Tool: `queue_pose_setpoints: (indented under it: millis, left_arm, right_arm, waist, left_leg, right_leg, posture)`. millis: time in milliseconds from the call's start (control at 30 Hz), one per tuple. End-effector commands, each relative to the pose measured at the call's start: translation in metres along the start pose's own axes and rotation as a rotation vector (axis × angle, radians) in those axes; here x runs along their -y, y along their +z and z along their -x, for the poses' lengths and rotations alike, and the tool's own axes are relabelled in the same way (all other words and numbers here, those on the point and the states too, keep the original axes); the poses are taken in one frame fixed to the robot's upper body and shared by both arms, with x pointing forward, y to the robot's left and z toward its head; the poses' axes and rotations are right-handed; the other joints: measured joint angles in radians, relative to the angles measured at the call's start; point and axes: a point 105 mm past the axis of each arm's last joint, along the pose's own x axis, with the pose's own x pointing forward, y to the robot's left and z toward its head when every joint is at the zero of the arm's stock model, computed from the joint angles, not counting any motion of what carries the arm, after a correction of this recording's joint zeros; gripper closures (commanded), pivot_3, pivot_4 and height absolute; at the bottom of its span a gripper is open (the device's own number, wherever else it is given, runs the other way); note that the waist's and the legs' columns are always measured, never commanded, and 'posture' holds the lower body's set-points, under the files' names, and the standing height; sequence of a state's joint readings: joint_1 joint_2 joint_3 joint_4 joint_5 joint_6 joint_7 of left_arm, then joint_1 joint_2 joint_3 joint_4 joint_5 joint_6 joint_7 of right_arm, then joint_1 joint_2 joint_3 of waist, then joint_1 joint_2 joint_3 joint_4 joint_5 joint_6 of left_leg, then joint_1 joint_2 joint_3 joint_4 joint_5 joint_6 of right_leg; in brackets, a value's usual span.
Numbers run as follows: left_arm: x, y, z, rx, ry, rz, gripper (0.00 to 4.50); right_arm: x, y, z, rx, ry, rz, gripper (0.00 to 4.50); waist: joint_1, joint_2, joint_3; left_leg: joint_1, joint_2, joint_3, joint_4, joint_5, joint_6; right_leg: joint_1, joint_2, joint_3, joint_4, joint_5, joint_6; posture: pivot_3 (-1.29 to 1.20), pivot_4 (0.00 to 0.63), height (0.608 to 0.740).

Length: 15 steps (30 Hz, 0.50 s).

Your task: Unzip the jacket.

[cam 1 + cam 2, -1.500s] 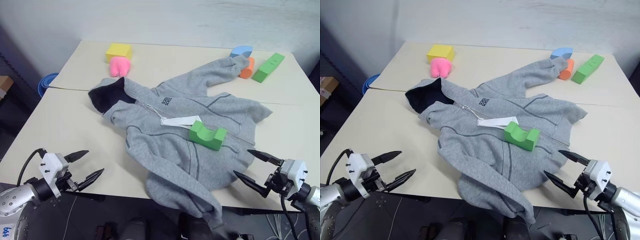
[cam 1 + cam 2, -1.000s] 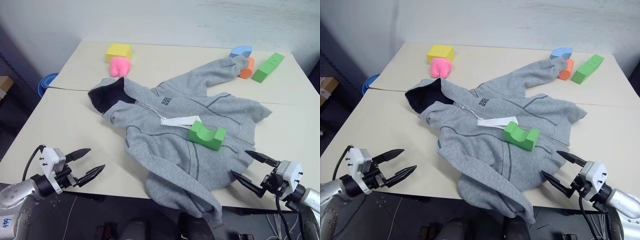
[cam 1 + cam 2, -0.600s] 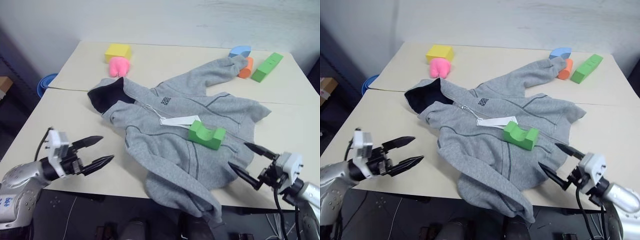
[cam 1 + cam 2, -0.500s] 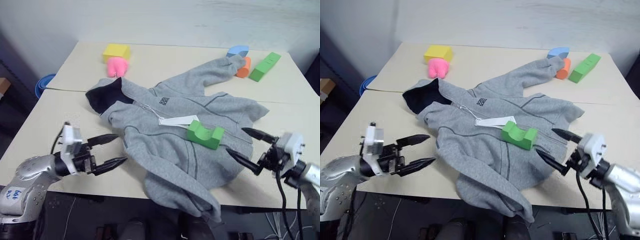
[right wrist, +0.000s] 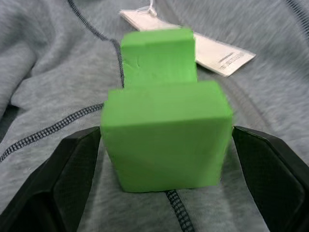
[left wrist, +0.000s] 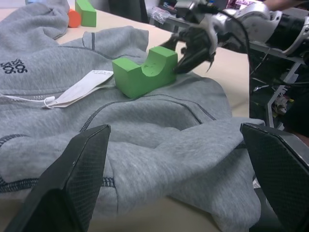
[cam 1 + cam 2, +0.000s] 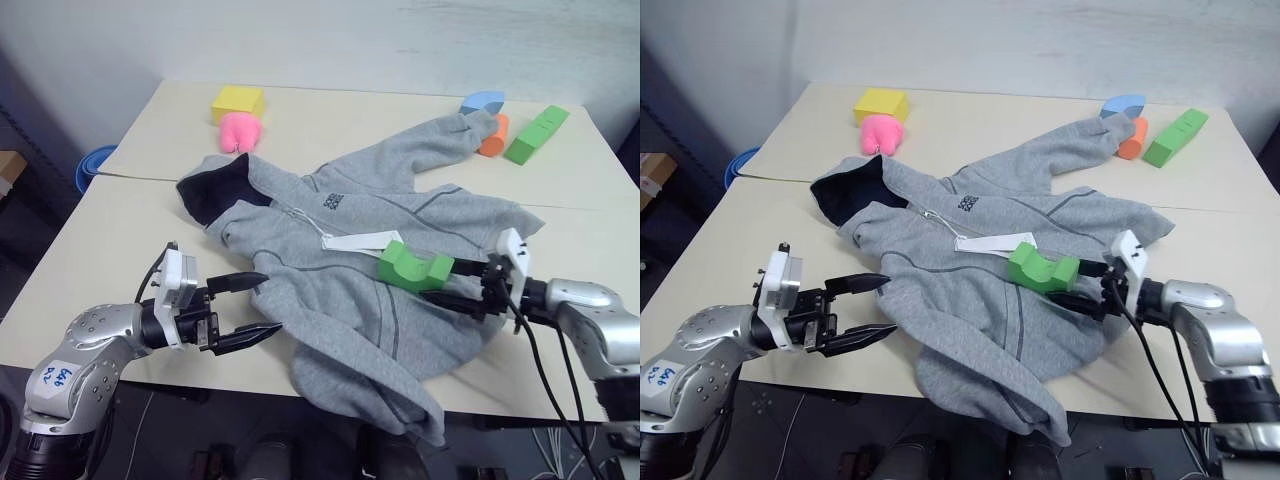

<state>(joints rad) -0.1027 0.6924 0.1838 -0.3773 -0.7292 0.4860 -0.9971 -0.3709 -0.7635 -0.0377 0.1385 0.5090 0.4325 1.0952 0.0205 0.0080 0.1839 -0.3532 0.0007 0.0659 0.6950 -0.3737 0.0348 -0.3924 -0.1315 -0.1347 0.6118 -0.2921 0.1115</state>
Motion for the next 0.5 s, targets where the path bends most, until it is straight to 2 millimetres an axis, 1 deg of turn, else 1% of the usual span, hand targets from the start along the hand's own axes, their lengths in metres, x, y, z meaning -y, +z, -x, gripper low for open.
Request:
queue_pose_setpoints:
  millis: [33,67,133,200,233,267,300,333,367,400,433,467,500]
  left_arm:
    - [0.001,0.006,-0.002,0.018,-0.007,-0.038,0.00]
    - [0.001,0.006,-0.002,0.019,-0.006,-0.041,0.00]
    - [0.000,0.005,-0.003,0.022,-0.001,-0.045,0.00]
    - [0.002,0.004,-0.004,0.031,0.009,-0.043,0.00]
    - [0.002,0.003,-0.004,0.033,0.011,-0.042,0.00]
    - [0.003,0.003,-0.004,0.035,0.014,-0.043,0.00]
    - [0.003,0.003,-0.004,0.043,0.021,-0.040,0.00]
    - [0.003,0.003,-0.003,0.049,0.027,-0.038,0.00]
    - [0.004,0.003,-0.003,0.052,0.033,-0.038,0.00]
    - [0.004,0.002,-0.003,0.056,0.039,-0.039,0.00]
    - [0.003,0.001,-0.003,0.056,0.043,-0.040,0.00]
    - [0.003,0.001,-0.004,0.057,0.045,-0.041,0.00]
    - [0.002,0.000,-0.005,0.058,0.048,-0.041,0.00]
  right_arm:
    - [0.005,0.010,-0.008,0.058,0.007,0.072,0.43]
    - [0.007,0.011,-0.008,0.067,0.000,0.082,0.61]
    - [0.004,0.018,-0.003,0.130,0.010,0.095,1.22]
    - [0.007,0.029,0.014,0.191,-0.046,0.130,1.85]
    - [0.009,0.032,0.020,0.206,-0.072,0.139,2.02]
    - [0.010,0.040,0.030,0.245,-0.109,0.144,2.02]
    - [0.014,0.050,0.046,0.300,-0.171,0.134,2.02]
    - [0.015,0.057,0.057,0.336,-0.212,0.126,2.02]
    - [0.017,0.062,0.070,0.359,-0.255,0.128,2.02]
    - [0.024,0.064,0.087,0.359,-0.341,0.140,2.02]
    - [0.036,0.059,0.108,0.318,-0.459,0.148,2.02]
    - [0.043,0.056,0.123,0.287,-0.540,0.153,2.02]
    - [0.059,0.044,0.143,0.203,-0.685,0.160,2.02]
  waist:
    - [0.000,0.000,0.000]
    - [0.000,0.000,0.000]
    - [0.003,0.000,0.000]
    - [0.004,0.000,0.000]
    - [0.006,0.000,0.000]
    - [0.005,0.000,0.000]
    - [0.005,0.000,0.000]
    - [0.005,0.001,0.000]
    - [0.004,0.001,0.000]
    - [0.004,0.001,0.001]
    - [0.004,0.001,0.001]
    - [0.006,0.001,0.001]
    - [0.007,0.001,0.000]
  left_leg:
    - [0.000,0.000,0.000,0.000,0.000,0.000]
    - [0.000,0.000,0.000,0.000,0.000,0.000]
    - [0.000,0.000,0.000,0.000,0.000,0.000]
    - [-0.001,0.000,-0.001,0.000,0.000,0.000]
    - [-0.001,-0.001,-0.001,0.000,0.000,0.000]
    - [-0.001,-0.001,-0.002,0.000,0.000,0.000]
    - [-0.001,-0.001,-0.002,0.000,0.000,0.000]
    - [-0.001,-0.001,-0.001,0.000,0.000,0.000]
    - [-0.001,-0.001,-0.002,0.000,0.000,0.000]
    - [-0.001,-0.001,-0.002,0.000,0.000,0.000]
    - [-0.001,-0.001,-0.001,0.000,0.000,0.000]
    - [-0.001,-0.001,-0.001,0.000,0.000,0.000]
    - [-0.001,-0.001,-0.001,0.000,0.000,0.000]
  right_leg:
    - [0.000,0.000,0.000,0.000,0.000,0.000]
    - [0.000,0.000,0.000,0.000,0.000,0.000]
    - [0.000,0.000,0.000,0.000,0.000,0.000]
    - [0.000,0.000,-0.001,0.000,0.000,0.000]
    - [0.000,-0.001,-0.001,0.000,0.000,0.000]
    - [0.000,-0.001,-0.001,0.000,0.000,0.000]
    - [0.000,-0.001,-0.001,0.000,0.000,0.000]
    - [0.000,-0.001,-0.001,-0.001,0.000,0.000]
    - [0.000,-0.001,-0.001,0.000,0.000,0.000]
    - [0.000,-0.001,-0.001,0.000,0.000,0.000]
    - [0.000,-0.001,-0.001,0.000,0.000,0.000]
    - [0.000,-0.001,-0.001,0.000,0.000,0.000]
    - [0.000,-0.001,-0.001,0.000,0.000,0.000]
  posture:
    - [0.00,0.150,0.740]
    - [0.00,0.150,0.740]
    - [0.00,0.150,0.740]
    - [0.00,0.150,0.740]
    - [0.00,0.150,0.740]
    - [0.00,0.150,0.740]
    - [0.00,0.150,0.740]
    - [0.00,0.150,0.740]
    - [0.00,0.150,0.740]
    - [0.00,0.150,0.740]
    - [0.00,0.150,0.740]
    - [0.00,0.150,0.740]
    - [0.00,0.150,0.740]
